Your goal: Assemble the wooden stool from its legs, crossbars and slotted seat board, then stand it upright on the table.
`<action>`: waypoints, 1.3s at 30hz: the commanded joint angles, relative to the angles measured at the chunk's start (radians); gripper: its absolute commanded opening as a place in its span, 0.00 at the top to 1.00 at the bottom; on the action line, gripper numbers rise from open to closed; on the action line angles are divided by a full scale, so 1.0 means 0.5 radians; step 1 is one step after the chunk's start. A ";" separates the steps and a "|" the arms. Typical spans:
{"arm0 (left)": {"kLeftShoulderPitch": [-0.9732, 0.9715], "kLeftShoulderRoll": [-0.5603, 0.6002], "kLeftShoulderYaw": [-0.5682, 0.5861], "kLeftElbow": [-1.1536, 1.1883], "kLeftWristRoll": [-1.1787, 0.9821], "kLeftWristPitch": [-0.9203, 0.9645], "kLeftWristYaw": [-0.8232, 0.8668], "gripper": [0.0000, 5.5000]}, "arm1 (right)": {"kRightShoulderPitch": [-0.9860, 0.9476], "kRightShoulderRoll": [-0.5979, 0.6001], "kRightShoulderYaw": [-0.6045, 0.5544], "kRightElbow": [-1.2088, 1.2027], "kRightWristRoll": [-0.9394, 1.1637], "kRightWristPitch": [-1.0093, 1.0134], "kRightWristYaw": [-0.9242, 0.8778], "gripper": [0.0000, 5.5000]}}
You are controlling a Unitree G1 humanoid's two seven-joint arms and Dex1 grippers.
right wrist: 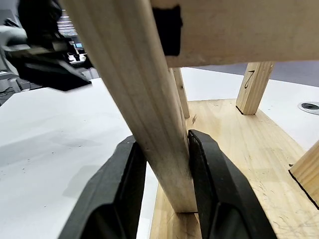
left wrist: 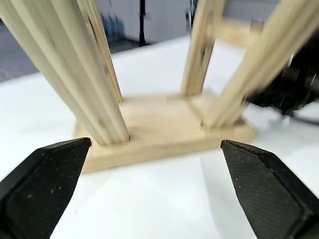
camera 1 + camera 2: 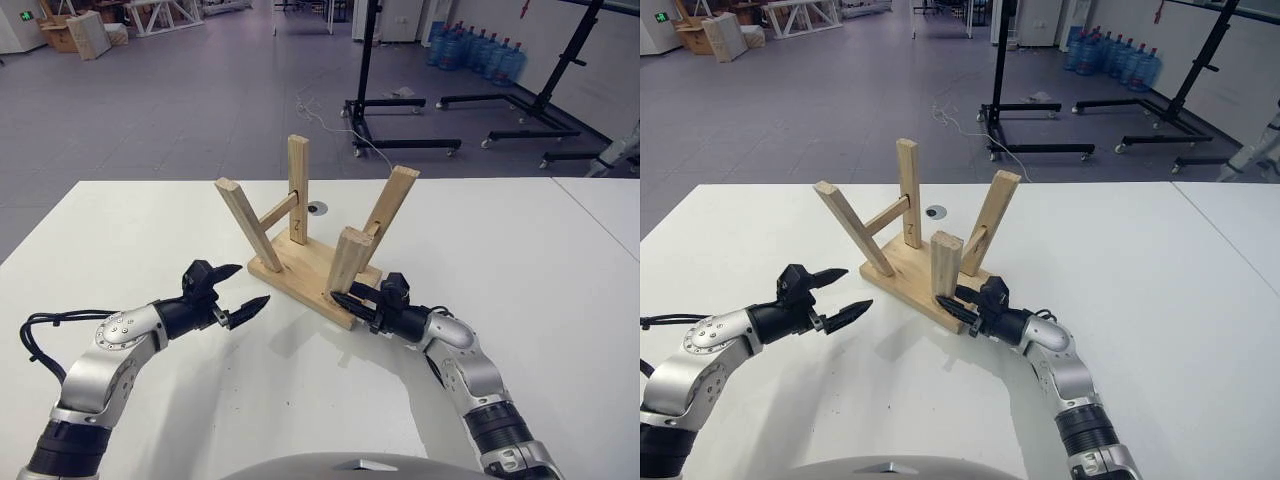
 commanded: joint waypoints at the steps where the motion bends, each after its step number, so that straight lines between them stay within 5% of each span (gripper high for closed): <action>1: -0.030 0.067 0.067 0.100 0.029 -0.058 -0.089 0.13 | 0.004 -0.035 -0.024 -0.015 0.113 0.057 0.155 0.78; 8: -0.025 0.144 0.373 0.221 -0.300 0.069 -0.380 0.13 | -0.086 -0.237 -0.125 0.049 0.257 0.151 0.527 0.80; 15: -0.269 0.123 0.198 0.488 -0.297 0.169 -0.626 0.13 | -0.192 -0.403 -0.036 -0.049 0.371 0.500 0.882 0.80; 28: -0.063 0.345 0.279 -0.029 -0.798 0.799 -0.869 0.13 | -0.328 -0.809 -0.179 -0.502 1.053 2.008 0.741 0.81; 39: 0.088 0.312 0.397 -0.040 -1.106 1.120 -0.822 0.13 | -0.619 -1.098 0.074 -0.289 0.970 2.509 0.796 0.81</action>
